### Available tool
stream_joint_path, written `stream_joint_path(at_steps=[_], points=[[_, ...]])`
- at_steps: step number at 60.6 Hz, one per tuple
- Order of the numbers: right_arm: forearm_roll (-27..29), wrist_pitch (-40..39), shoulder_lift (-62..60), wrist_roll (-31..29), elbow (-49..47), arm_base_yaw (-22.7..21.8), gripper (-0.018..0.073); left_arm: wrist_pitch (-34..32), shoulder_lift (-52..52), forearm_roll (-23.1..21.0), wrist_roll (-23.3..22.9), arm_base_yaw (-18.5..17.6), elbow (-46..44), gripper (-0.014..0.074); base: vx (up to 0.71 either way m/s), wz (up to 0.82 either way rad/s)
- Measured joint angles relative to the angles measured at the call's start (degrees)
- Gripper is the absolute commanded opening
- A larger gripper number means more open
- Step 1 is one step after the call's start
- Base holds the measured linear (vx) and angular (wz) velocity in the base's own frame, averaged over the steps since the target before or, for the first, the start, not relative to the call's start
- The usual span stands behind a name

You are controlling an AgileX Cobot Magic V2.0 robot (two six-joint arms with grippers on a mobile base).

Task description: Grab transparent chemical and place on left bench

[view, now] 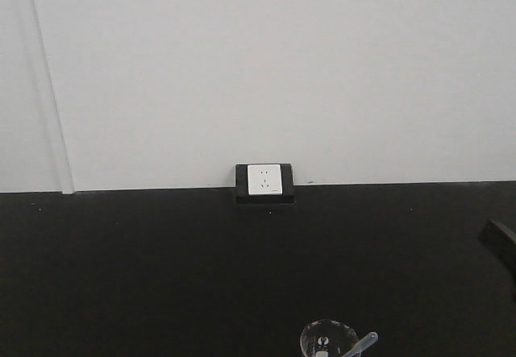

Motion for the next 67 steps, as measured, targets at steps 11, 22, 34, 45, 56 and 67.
stream_joint_path(at_steps=[11, 22, 34, 45, 56, 67], points=[[0.83, -0.99, 8.58, 0.6, 0.0, 0.0, 0.0582, 0.0, 0.0, 0.0, 0.0, 0.0, 0.0, -0.0004, 0.0, 0.0], [1.02, -1.52, 16.86, 1.69, 0.0, 3.49, 0.0505, 0.0, 0.0, 0.0, 0.0, 0.0, 0.0, -0.0004, 0.0, 0.0], [-1.92, -8.52, 20.25, 1.69, 1.94, 12.09, 0.0431, 0.0, 0.0, 0.0, 0.0, 0.0, 0.0, -0.0004, 0.0, 0.0], [-2.1, -19.88, 20.25, 1.69, 10.65, 16.54, 0.0404, 0.0, 0.0, 0.0, 0.0, 0.0, 0.0, -0.0004, 0.0, 0.0], [-1.87, -36.76, 21.88, 0.65, 17.91, 17.3, 0.0404, 0.0, 0.0, 0.0, 0.0, 0.0, 0.0, -0.0004, 0.0, 0.0], [-4.09, -54.62, 28.81, -5.78, 18.38, 17.3, 0.0405, 0.0, 0.0, 0.0, 0.0, 0.0, 0.0, -0.0004, 0.0, 0.0]])
